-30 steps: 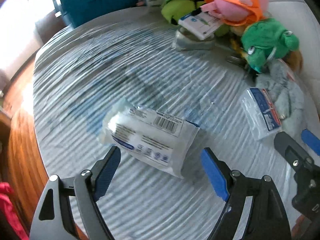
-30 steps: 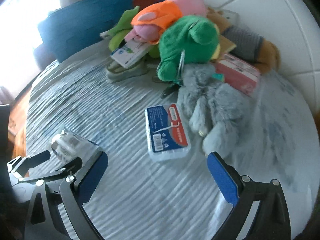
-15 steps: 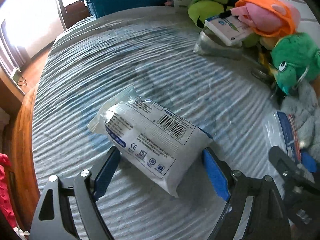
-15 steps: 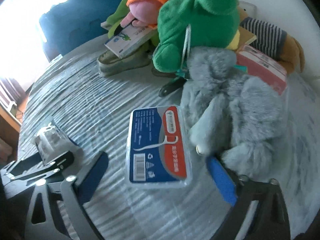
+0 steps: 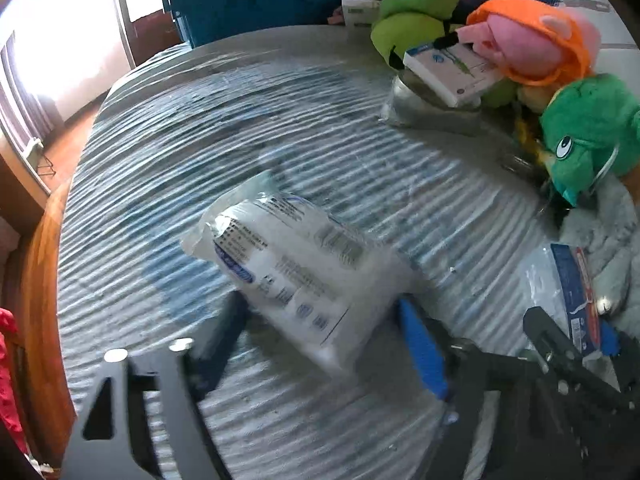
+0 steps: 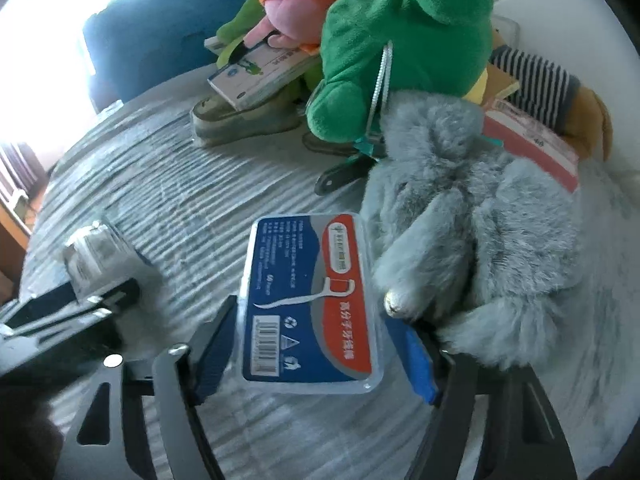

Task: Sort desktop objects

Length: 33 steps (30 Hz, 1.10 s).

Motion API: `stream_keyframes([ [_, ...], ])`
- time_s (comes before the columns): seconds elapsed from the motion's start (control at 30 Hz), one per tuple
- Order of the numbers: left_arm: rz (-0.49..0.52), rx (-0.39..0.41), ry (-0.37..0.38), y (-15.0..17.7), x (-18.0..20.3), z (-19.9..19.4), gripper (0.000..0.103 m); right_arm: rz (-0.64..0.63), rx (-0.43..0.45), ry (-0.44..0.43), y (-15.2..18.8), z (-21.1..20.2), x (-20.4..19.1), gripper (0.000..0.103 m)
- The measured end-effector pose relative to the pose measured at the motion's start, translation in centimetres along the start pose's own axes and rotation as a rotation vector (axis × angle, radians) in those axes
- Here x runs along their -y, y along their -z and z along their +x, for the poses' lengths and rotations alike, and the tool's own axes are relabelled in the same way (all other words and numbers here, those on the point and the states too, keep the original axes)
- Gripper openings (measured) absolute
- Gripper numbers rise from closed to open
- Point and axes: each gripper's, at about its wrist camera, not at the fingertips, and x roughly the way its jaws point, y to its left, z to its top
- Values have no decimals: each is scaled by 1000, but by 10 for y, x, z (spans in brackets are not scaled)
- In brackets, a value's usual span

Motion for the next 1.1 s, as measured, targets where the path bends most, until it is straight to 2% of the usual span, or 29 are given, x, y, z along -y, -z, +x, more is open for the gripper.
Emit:
stream_keyframes([
  [0.03,6,-2,4,1,-2,-1,58,10,5,-7,1,-2,2,60],
  [0.07,11,-5,8,1,-5,-2,47,19,6,-12,0,-3,3,60],
  [0.1,15,-5,11,2,-8,-2,30,21,1,-15,0,-3,2,60],
  [0.17,22,-16,27,2,-12,-3,21,20,-1,-24,2,-5,0,60],
  [0.2,25,-20,31,2,-13,-3,20,20,-2,-31,3,-6,-1,60],
  [0.3,23,-29,49,0,-13,-2,20,6,-1,-27,6,-7,-7,60],
  [0.37,0,-32,101,-4,-14,-7,20,20,2,-33,6,-8,-5,61],
  [0.4,-7,-32,119,-7,-14,-11,26,31,1,-37,5,-9,-3,61],
  [0.43,-14,-28,119,-11,-12,-13,34,32,-4,-35,5,-9,-2,61],
  [0.5,-21,-8,117,-18,-9,-16,78,30,-11,-32,4,-9,-1,61],
  [0.53,-33,10,109,-22,-7,-18,83,30,-13,-34,3,-9,0,61],
  [0.6,-55,38,104,-32,-3,-19,84,28,-12,-34,2,-8,2,61],
  [0.7,-57,13,55,-43,3,-2,84,32,-7,-39,1,-8,8,61],
  [0.77,-64,-42,14,-42,3,19,86,20,8,-33,1,-6,5,62],
  [0.83,-21,-28,-29,-37,5,24,89,0,22,-21,1,-4,1,64],
  [0.87,-25,-21,-16,-33,2,23,87,-7,23,-15,0,-3,-2,64],
  [0.93,-13,-13,-8,-28,-3,18,76,-13,26,-20,0,-3,-6,62],
  [1.0,7,-8,11,-20,-12,11,60,-18,22,-42,0,-4,-12,61],
  [1.07,23,-12,28,-11,-24,3,50,-31,19,-59,0,-5,-19,61],
  [1.1,25,-18,31,-9,-29,0,48,-39,16,-66,1,-5,-25,61],
])
